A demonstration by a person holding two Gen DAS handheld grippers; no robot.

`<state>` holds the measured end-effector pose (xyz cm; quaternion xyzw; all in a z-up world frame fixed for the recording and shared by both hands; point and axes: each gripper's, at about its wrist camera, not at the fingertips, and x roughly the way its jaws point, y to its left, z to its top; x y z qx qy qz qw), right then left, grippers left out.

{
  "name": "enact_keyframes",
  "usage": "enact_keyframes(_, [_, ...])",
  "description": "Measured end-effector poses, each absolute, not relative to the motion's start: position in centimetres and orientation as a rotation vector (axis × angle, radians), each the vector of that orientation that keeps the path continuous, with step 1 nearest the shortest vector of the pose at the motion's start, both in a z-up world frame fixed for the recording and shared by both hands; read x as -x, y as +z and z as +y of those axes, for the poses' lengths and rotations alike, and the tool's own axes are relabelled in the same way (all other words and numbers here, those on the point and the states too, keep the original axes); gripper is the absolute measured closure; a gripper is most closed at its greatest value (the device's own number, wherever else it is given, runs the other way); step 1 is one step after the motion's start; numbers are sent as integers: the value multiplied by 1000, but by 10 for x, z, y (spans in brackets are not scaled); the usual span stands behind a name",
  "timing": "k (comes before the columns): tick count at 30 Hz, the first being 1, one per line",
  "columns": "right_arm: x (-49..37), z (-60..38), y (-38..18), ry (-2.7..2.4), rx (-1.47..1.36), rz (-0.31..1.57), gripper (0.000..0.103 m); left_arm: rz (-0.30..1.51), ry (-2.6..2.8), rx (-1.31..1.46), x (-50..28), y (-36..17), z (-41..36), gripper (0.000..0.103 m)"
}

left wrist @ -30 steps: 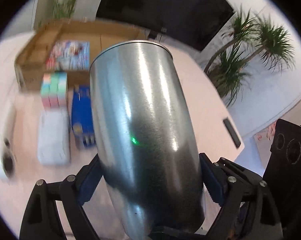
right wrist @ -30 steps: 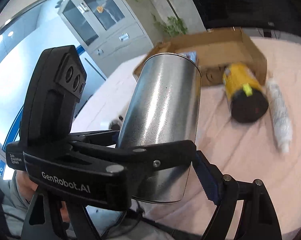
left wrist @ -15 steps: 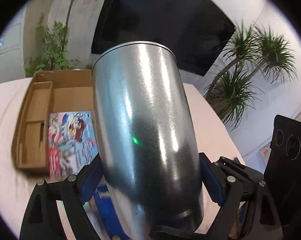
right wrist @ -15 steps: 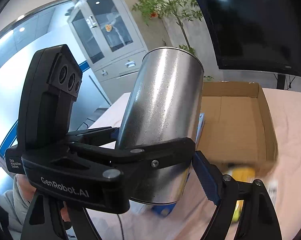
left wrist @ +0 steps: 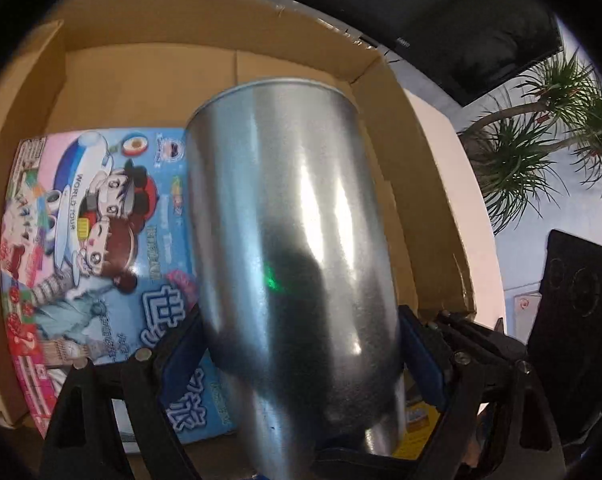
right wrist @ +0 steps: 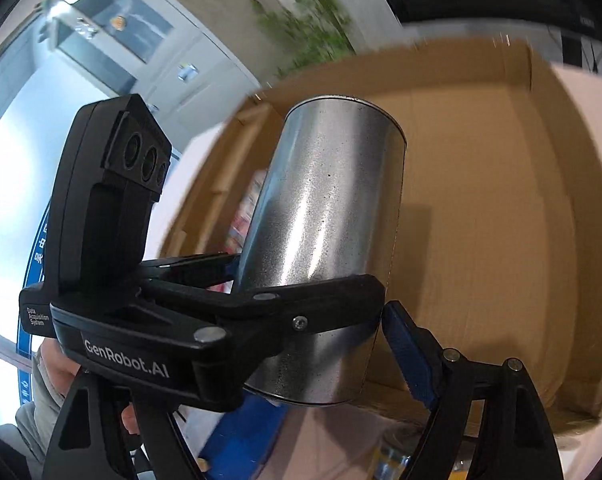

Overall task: Organize rigid objects
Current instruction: 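Grasp the silver canister with the left tool and place it beside the game box, then grasp the yellow jar with the left tool and place it beside the canister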

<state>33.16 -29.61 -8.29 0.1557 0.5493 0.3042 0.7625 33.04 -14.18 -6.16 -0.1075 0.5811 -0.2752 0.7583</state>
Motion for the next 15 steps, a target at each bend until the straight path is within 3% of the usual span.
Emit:
enact_keyframes(3, [-333,-299,-95,602,-303,1226,28,1274,-576,224,-328,-58,-142,15])
enact_keyframes(8, [-339,-298,-99,566,-299,1244,27,1189,-465,200,-312,-36,-117,14])
enact_keyframes(13, [-326,-284,-87,572,-242,1234,20,1015,-409,162,-256,4,-90,14])
enact_keyframes(15, [-297,-288,-62,575,-184,1150,11,918,-377,124,-217,25,-76,14])
